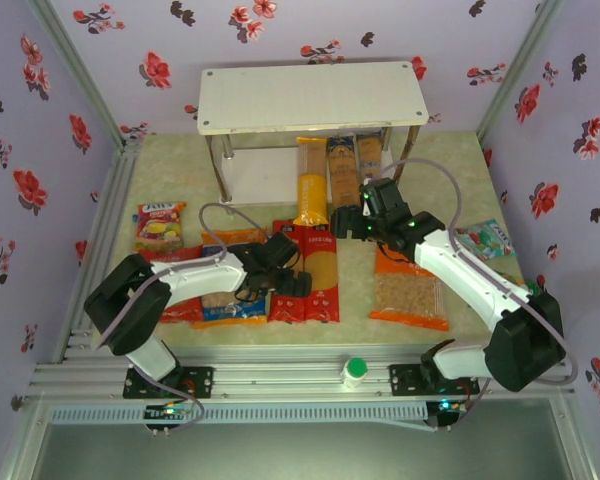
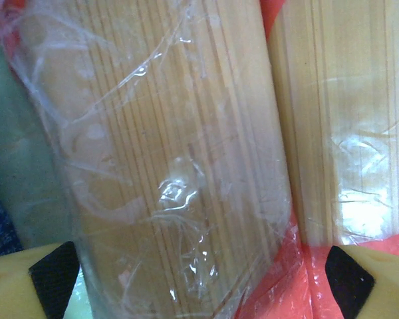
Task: Place and organize the pasta boxes and bags onto the shelf
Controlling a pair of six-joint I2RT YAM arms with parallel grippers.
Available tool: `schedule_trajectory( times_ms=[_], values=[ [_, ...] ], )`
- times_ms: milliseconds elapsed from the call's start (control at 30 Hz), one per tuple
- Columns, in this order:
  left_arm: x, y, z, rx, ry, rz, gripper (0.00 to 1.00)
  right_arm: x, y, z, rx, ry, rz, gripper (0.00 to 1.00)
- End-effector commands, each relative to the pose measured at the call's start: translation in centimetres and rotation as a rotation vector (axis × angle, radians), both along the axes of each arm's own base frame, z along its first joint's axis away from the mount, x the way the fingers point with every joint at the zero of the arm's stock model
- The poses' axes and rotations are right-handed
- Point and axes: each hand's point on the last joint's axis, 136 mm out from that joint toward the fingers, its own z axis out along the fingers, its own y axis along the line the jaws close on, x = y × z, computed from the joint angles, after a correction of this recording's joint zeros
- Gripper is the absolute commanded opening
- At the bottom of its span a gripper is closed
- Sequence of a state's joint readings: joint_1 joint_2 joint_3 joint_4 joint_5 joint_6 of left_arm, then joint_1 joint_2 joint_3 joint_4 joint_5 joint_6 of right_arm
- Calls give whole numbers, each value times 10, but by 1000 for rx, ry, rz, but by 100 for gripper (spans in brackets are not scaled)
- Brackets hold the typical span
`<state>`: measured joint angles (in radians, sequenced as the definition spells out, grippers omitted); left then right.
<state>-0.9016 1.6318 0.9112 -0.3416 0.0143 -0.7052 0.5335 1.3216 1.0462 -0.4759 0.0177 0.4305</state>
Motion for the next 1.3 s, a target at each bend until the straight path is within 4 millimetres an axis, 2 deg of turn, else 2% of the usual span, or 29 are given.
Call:
schedule_trajectory(
  times_ms=[0, 333, 733, 933, 1200, 1267],
  values=[
    [-3, -10, -7, -16, 34, -19, 100, 0, -2, 5, 29, -15, -11, 97],
    [-6, -7, -25, 60, 96, -33, 100, -1, -4, 4, 31, -13, -14, 97],
    [-16, 25, -45, 183, 135, -15, 99, 1, -8, 5, 29, -13, -20, 97],
    [-19, 40, -56, 211, 157, 3, 95, 2, -8, 5, 30, -12, -22, 97],
    [-19, 43, -67, 239, 178, -11, 87, 2, -8, 6, 31, -11, -28, 97],
    [-19, 43, -69, 244, 187, -14, 81, 2, -9, 6, 29, -10, -29, 97]
  ],
)
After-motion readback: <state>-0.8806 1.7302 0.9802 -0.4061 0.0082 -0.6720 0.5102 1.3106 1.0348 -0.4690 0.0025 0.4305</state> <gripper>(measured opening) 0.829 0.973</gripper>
